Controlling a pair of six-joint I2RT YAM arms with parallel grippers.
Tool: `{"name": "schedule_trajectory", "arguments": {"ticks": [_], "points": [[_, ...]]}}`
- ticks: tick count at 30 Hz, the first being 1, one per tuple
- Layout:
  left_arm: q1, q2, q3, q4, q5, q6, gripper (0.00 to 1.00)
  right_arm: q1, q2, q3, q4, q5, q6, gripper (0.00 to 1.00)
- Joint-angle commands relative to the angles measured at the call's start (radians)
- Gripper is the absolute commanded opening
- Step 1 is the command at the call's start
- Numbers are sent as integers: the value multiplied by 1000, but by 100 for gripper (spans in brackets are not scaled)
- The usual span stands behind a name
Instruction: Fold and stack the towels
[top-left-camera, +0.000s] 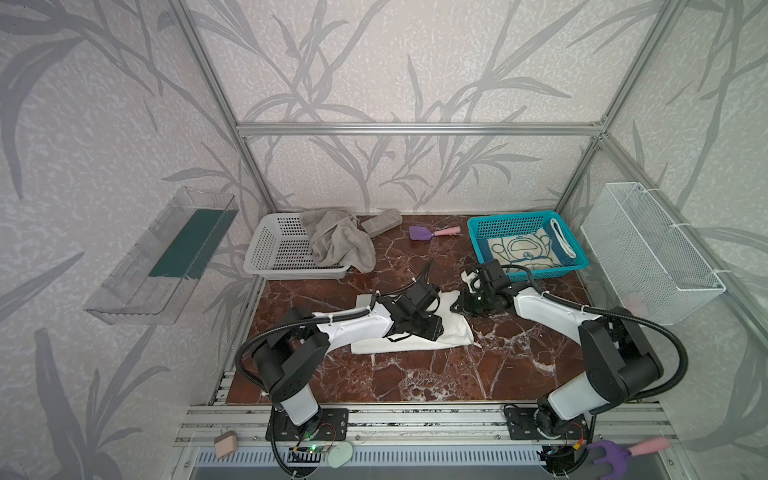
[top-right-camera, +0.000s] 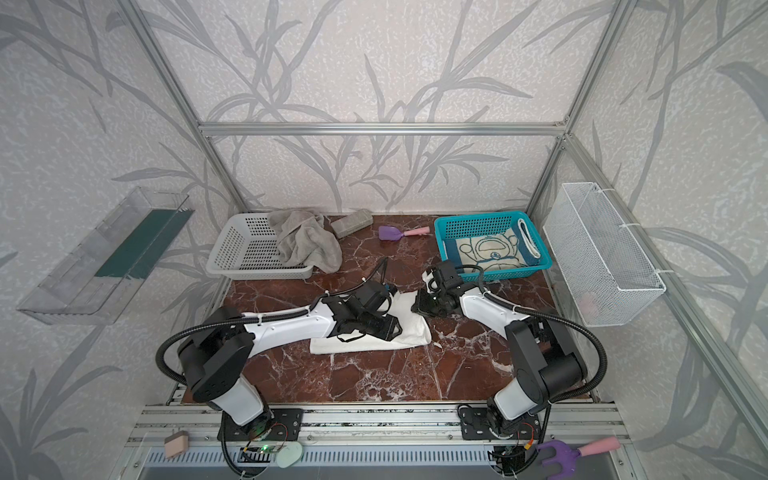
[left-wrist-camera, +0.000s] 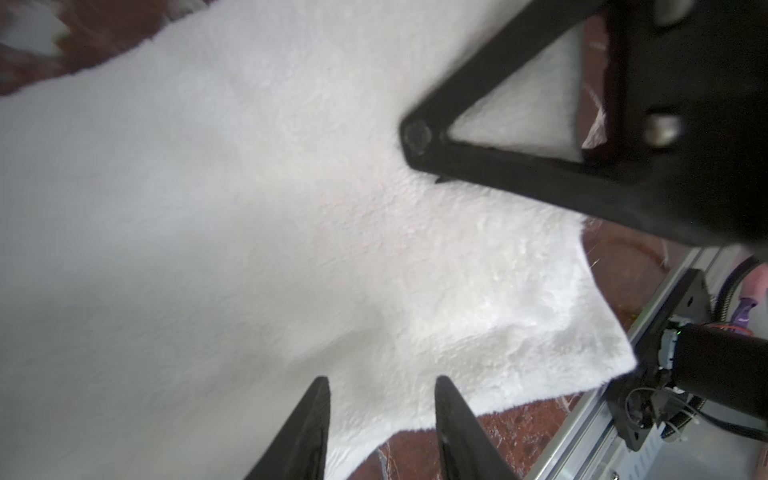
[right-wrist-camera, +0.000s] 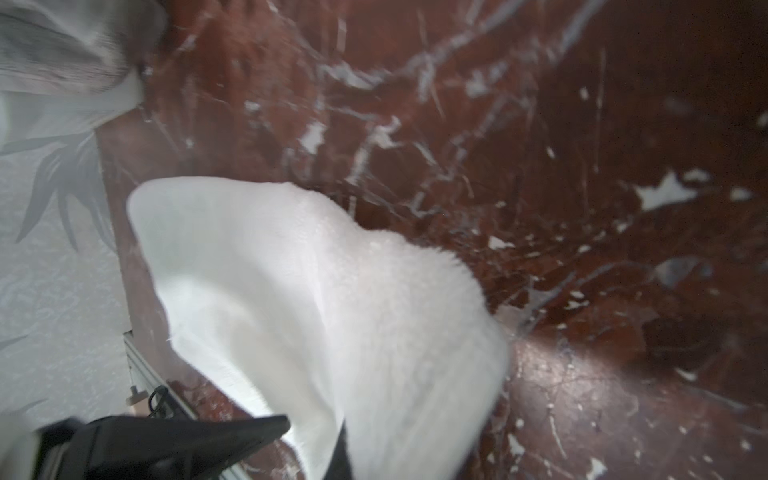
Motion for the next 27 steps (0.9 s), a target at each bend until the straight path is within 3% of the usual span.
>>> {"name": "schedule_trajectory", "arguments": {"ticks": [1, 2, 3, 4, 5, 7, 12, 15, 22, 27], "points": [[45, -56, -38, 52, -7, 14, 45, 3, -30, 133, -220, -14, -104, 5], [56, -57, -45, 67, -6, 18, 45, 2, -14, 161, -262, -30, -119, 7], [69, -52, -51, 79, -9, 21, 46, 2, 9, 189, -304, -42, -139, 17], [80, -47, -52, 80, -13, 21, 47, 2, 26, 199, -329, -33, -151, 41], [88, -40, -50, 78, -15, 17, 48, 2, 33, 197, -334, -6, -151, 55], [106, -23, -42, 66, -13, 12, 48, -11, 24, 168, -326, 80, -141, 63], [116, -5, 1, -41, -50, 22, 48, -73, -61, 86, -328, 260, -143, 68], [123, -29, -11, -88, -95, 17, 49, -106, -109, 59, -352, 310, -177, 69], [151, -127, -127, -112, -199, -76, 51, -51, -201, -63, -229, 278, -176, 69], [150, -80, -148, -129, -118, -61, 48, -30, -119, -50, -178, 229, -161, 69]]}}
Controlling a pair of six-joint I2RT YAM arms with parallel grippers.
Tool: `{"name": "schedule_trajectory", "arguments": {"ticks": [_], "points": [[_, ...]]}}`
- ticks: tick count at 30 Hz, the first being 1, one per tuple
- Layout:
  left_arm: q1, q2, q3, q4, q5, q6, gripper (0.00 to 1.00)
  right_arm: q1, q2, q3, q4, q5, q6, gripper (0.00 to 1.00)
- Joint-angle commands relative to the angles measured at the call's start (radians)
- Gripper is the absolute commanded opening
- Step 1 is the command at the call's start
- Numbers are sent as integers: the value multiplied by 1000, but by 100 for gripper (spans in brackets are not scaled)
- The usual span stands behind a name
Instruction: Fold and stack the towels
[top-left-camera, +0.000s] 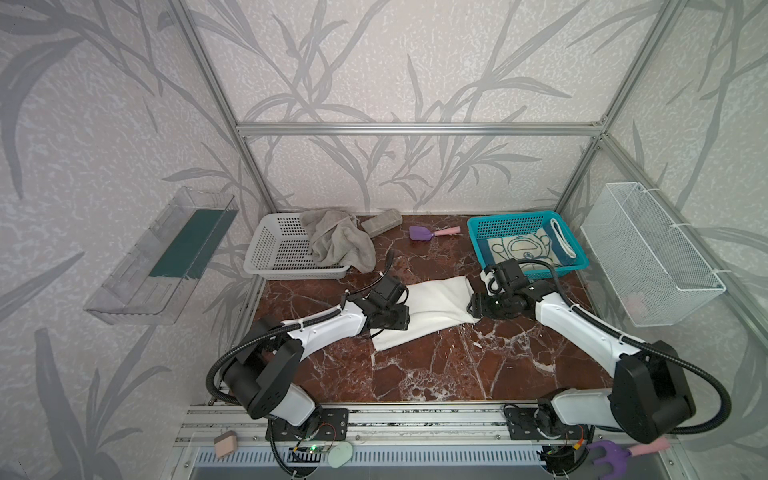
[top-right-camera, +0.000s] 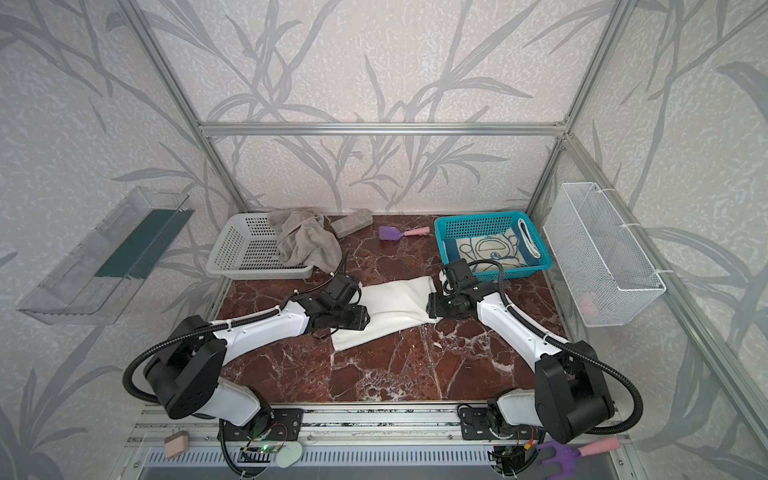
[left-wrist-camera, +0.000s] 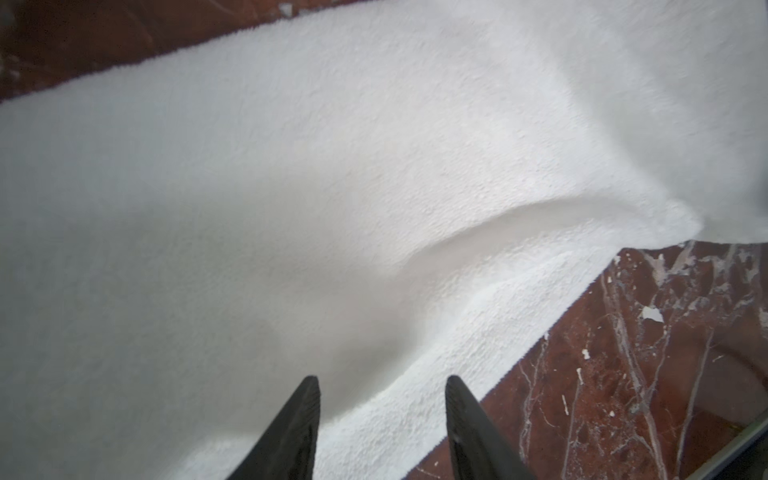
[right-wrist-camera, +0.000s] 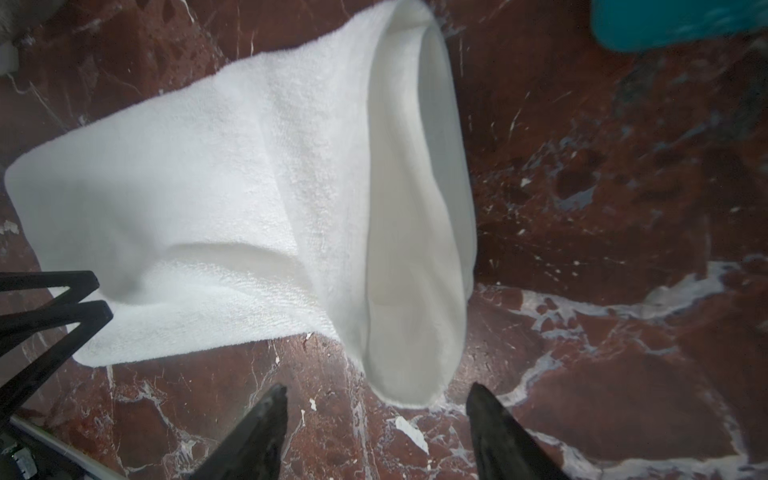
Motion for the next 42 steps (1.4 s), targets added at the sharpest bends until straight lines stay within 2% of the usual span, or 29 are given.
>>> {"name": "schedule_trajectory", "arguments": {"ticks": [1, 3, 7, 12, 14, 16, 20, 25, 29, 35, 38, 42], "points": [[-11, 27, -17, -36, 34, -19, 48, 18, 65, 33, 50, -8, -11, 69], [-34, 14, -57, -33, 32, -25, 47, 27, 115, 64, 46, 16, -43, 67], [-61, -38, -128, -101, -2, -28, 47, 27, 227, 140, 47, 13, -93, 52], [-61, -160, -200, -215, -54, -29, 47, 23, 302, 210, 22, -79, -94, 19], [-61, -204, -209, -283, -91, -30, 48, 21, 285, 202, 11, -87, -78, 9], [-62, -236, -208, -354, -131, -35, 48, 21, 253, 185, -10, -89, -68, 5], [-62, -291, -194, -435, -182, -35, 50, 20, 209, 132, -28, -111, -58, 6], [-70, -360, -148, -409, -148, -11, 49, 20, 267, 122, -14, -145, -93, 19], [-126, -377, -100, -346, -133, 26, 42, 20, 291, 165, -3, -118, -108, 19], [-243, -256, -66, -191, -106, 38, 36, 14, 308, 268, -18, -83, -158, 6], [-251, -179, -110, -86, -67, 17, 35, -8, 365, 309, -20, -81, -179, 6], [-251, -139, -172, -59, -73, -25, 34, -36, 445, 336, -33, -96, -193, 8]]}}
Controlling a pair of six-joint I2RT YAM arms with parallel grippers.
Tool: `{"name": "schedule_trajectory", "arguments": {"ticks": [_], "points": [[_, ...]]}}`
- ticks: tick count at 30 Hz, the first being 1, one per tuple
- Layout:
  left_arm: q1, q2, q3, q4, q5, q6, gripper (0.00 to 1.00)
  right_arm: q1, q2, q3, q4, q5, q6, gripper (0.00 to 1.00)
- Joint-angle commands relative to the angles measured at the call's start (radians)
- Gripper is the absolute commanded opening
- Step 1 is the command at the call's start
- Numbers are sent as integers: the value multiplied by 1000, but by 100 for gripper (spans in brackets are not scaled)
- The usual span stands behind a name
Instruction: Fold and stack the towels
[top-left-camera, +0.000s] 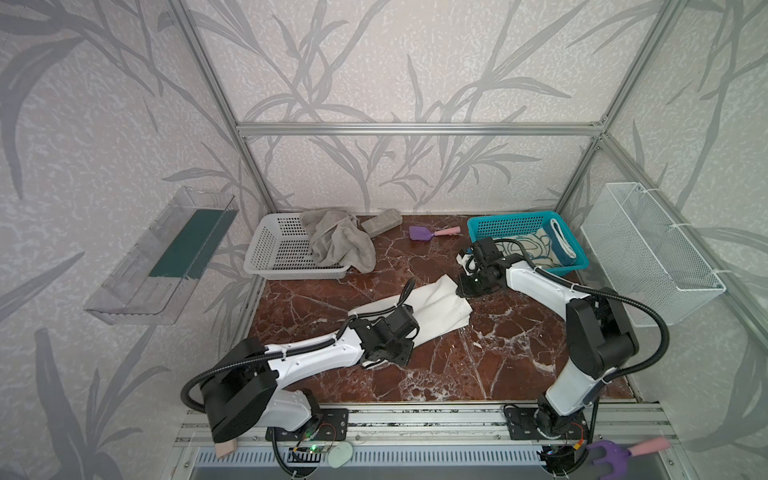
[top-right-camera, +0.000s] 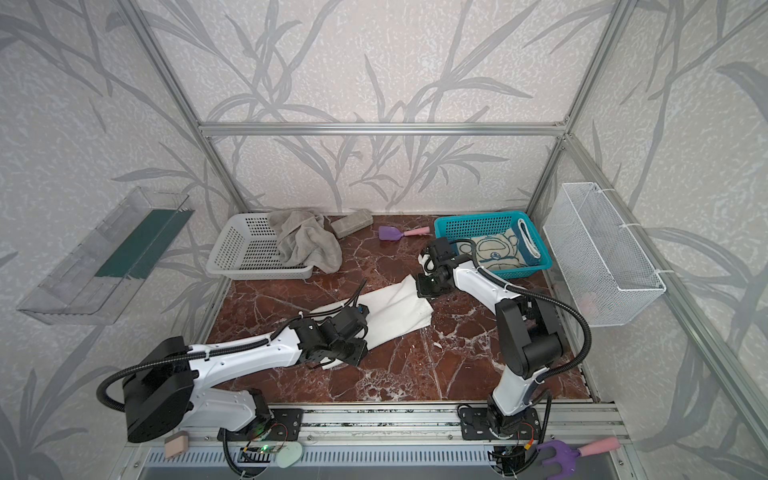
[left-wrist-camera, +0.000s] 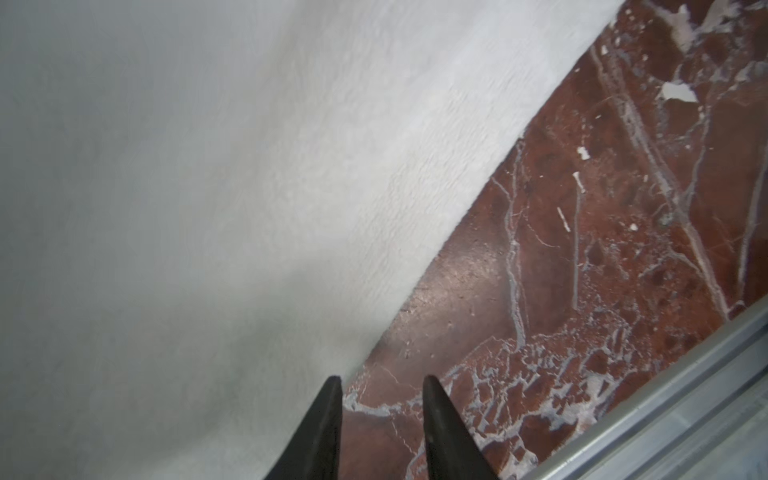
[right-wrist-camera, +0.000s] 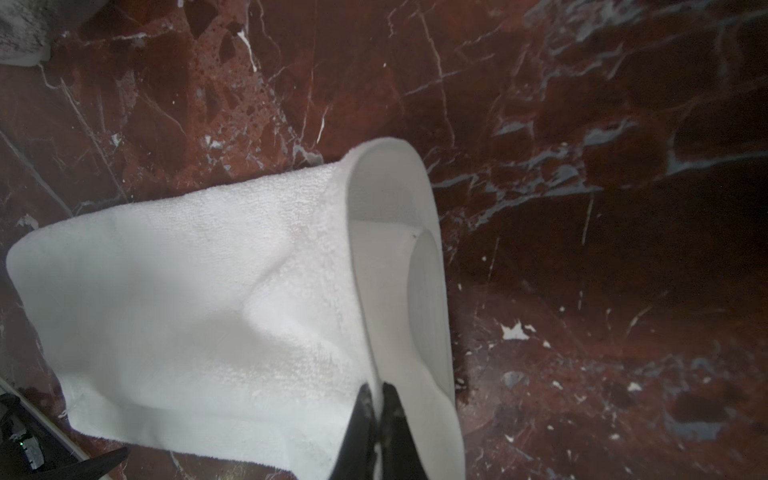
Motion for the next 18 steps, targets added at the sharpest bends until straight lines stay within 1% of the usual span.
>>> {"name": "schedule_trajectory", "arguments": {"ticks": [1, 3, 4, 5, 6, 8, 10, 14, 16, 18], "points": [[0, 6, -50, 35, 5, -41, 34, -22, 76, 12, -48, 11, -31, 10], [0, -14, -69, 6, 1, -50, 34, -24, 94, 8, -61, 32, -31, 17], [0, -30, -80, -10, -4, -53, 34, -25, 98, 5, -66, 44, -31, 24], [0, -50, -92, -27, -9, -53, 34, -25, 98, 1, -69, 57, -28, 34], [1, -68, -99, -43, -13, -53, 34, -25, 94, -2, -72, 66, -28, 41], [2, -111, -110, -96, -30, -57, 34, -25, 77, -6, -80, 72, -24, 50], [2, -151, -104, -156, -47, -50, 34, -25, 50, -6, -88, 63, -18, 55], [3, -234, -56, -262, -97, -21, 34, -25, -14, 0, -97, 14, -8, 60], [7, -270, -26, -240, -119, -1, 35, -25, -28, 8, -86, -18, -8, 62], [22, -267, 12, -163, -131, 8, 37, -25, -12, 34, -89, -39, -10, 64]]}}
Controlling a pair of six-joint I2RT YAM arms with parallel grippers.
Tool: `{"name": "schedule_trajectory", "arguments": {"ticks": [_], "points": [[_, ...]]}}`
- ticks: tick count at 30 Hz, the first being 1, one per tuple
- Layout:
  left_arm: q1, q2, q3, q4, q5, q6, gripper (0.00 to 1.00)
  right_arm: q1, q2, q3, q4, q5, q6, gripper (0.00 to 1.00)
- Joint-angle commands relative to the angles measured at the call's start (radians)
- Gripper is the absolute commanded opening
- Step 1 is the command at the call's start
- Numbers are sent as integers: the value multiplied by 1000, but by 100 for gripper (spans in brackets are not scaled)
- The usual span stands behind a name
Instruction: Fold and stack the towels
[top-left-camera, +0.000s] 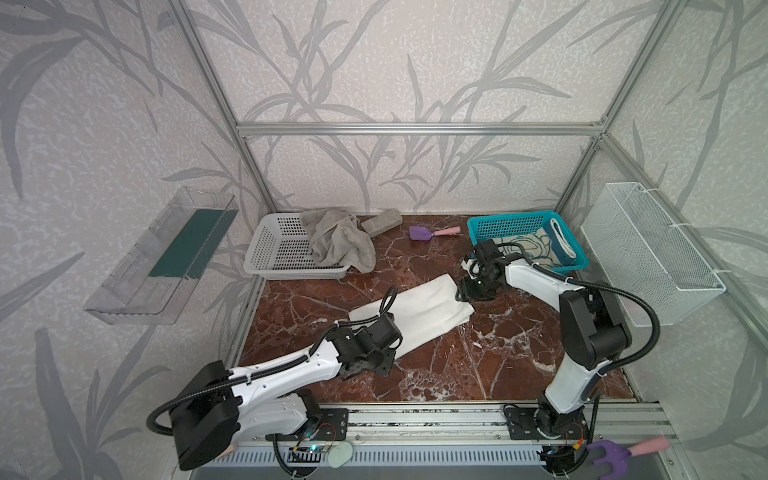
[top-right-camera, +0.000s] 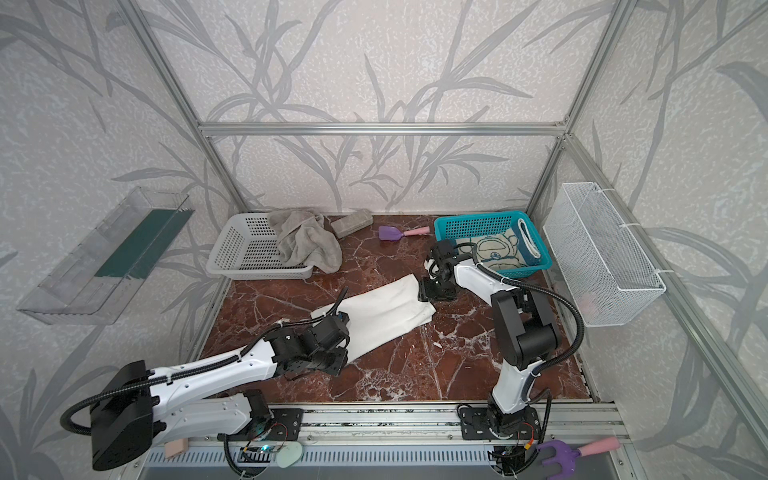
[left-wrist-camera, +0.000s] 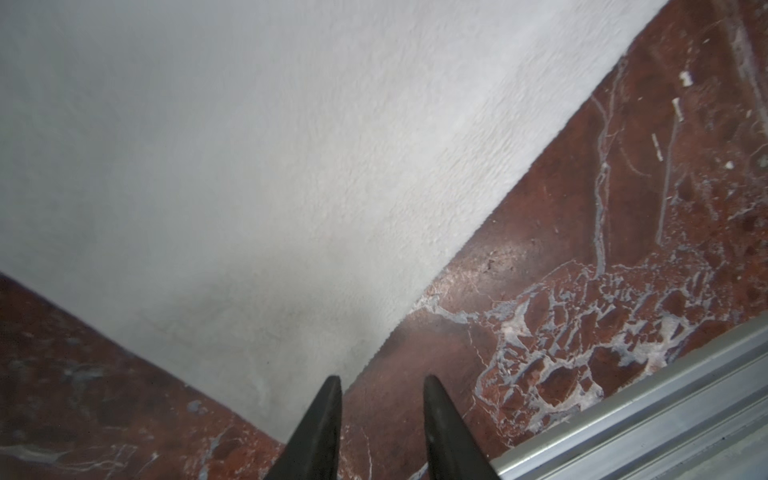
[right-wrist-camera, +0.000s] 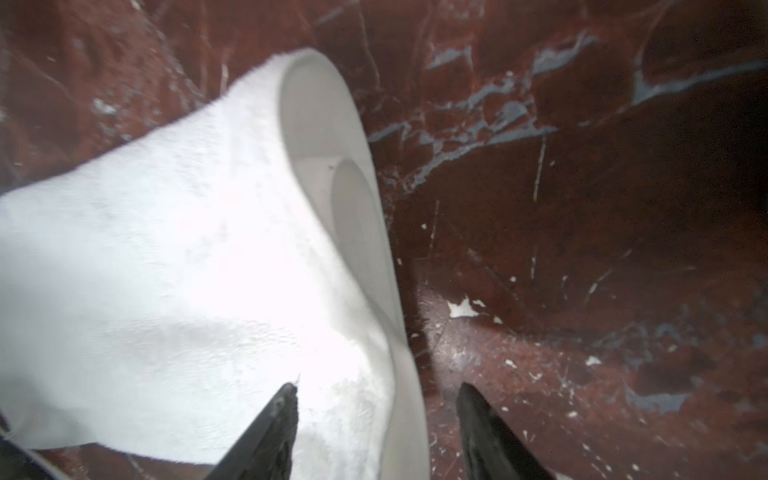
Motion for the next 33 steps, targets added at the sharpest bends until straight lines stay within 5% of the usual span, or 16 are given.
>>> {"name": "schedule_trajectory", "arguments": {"ticks": [1, 4, 10, 22, 29, 32, 33], "points": [[25, 11, 88, 100, -43, 32, 37, 1, 1, 52, -23, -53, 0, 65], [43, 184, 226, 238, 21, 59, 37, 1, 75, 108, -55, -65, 8, 66], [46, 571, 562, 226, 93, 90, 34, 25, 145, 119, -79, -18, 28, 66], [100, 767, 451, 275, 80, -100, 33, 149, 267, 62, -44, -85, 95, 66], [108, 763, 361, 394, 134, -127, 33, 194, 301, 60, 51, -213, 184, 28], [114, 745, 360, 393, 140, -124, 33, 200, 274, 110, 19, -175, 172, 0], [119, 732, 358, 390, 138, -124, 33, 200, 262, 136, -12, -137, 152, 0]]}}
